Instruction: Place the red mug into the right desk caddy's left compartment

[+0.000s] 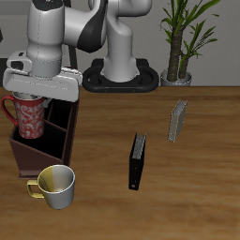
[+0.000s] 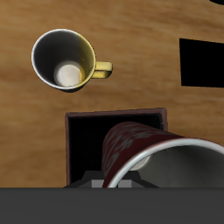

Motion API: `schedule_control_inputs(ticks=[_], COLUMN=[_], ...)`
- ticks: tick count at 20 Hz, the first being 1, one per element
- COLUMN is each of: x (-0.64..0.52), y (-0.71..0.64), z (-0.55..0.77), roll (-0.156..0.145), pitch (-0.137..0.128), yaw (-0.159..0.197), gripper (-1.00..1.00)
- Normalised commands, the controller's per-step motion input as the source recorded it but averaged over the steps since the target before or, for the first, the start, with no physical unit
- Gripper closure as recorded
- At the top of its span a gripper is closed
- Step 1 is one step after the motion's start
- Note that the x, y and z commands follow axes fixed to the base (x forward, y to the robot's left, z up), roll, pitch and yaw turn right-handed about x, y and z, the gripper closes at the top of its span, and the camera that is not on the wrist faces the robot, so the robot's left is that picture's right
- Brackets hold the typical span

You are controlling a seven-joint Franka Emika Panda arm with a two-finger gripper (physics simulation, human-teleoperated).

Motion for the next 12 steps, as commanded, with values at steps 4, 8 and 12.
schedule_control_inputs(ticks=[4,8,12], x=[0.11,0.11,0.1], y=[0.13,0.12,0.1], z=[-0.25,-0.18,-0.27], roll=[0.014,0.01,0.013], pitch=[0.041,0.023,0.037], yaw=[-0.032,-0.006,-0.014], gripper=[1.0,1.0,1.0])
